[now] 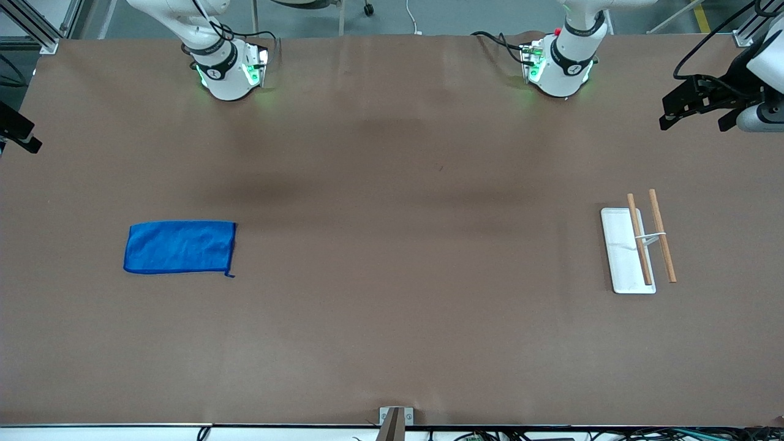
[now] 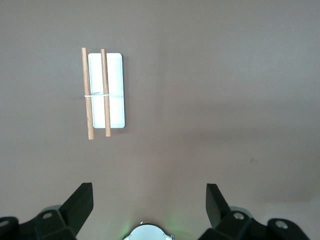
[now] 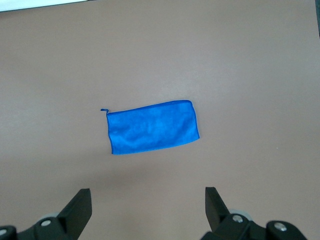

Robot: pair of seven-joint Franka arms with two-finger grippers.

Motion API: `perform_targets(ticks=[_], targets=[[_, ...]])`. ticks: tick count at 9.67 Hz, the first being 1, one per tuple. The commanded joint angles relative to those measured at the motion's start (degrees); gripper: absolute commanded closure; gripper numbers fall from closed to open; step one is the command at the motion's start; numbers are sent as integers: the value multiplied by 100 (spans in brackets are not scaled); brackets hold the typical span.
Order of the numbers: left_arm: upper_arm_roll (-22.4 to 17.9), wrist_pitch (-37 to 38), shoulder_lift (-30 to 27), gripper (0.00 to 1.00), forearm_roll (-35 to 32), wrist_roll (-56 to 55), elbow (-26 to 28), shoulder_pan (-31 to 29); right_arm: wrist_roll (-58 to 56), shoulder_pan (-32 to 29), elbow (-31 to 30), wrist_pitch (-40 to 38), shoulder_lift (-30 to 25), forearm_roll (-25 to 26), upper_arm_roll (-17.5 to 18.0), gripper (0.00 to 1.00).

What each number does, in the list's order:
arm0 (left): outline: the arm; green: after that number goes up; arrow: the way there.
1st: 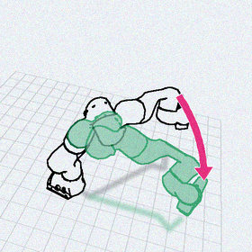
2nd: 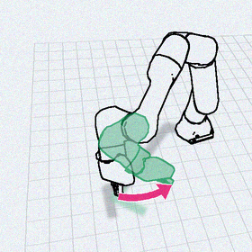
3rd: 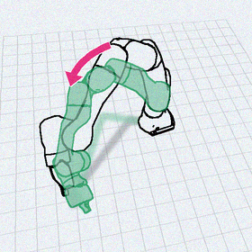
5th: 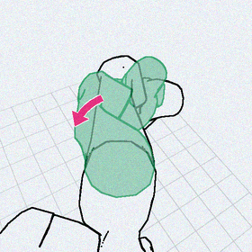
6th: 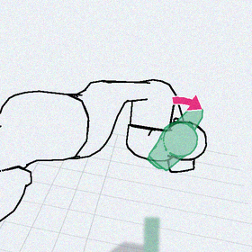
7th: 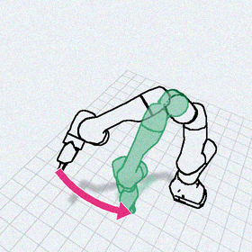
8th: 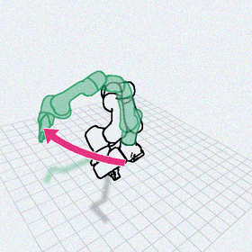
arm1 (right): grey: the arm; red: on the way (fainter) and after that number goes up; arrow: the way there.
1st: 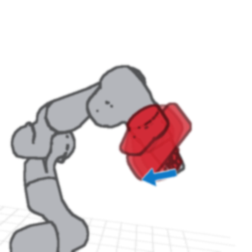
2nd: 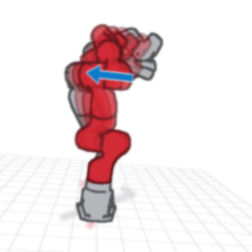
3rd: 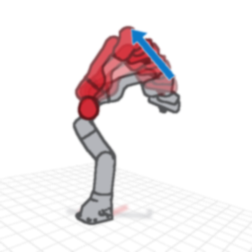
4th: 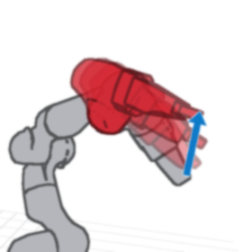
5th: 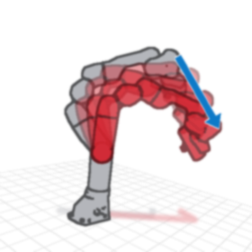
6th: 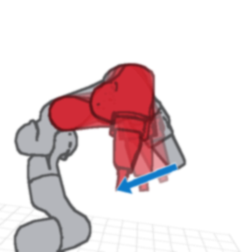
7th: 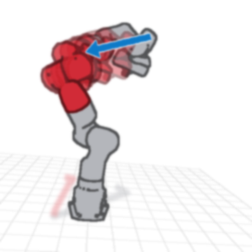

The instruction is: Right arm passes towel to left arm to hang

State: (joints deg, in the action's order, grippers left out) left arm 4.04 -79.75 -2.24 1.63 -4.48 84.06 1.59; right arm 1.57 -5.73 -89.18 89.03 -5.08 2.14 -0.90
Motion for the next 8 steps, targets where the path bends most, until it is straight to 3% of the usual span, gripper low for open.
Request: perform_targets(ticks=[1, 8], targets=[[-8, -102, 40, 1, 48, 149, 189, -36, -78, -60, 32, -44, -2, -91, 2, 0], [-8, -120, 154, 0, -92, -18, 6, -27, -78, -60, 41, -44, -2, -126, -51, 0]])
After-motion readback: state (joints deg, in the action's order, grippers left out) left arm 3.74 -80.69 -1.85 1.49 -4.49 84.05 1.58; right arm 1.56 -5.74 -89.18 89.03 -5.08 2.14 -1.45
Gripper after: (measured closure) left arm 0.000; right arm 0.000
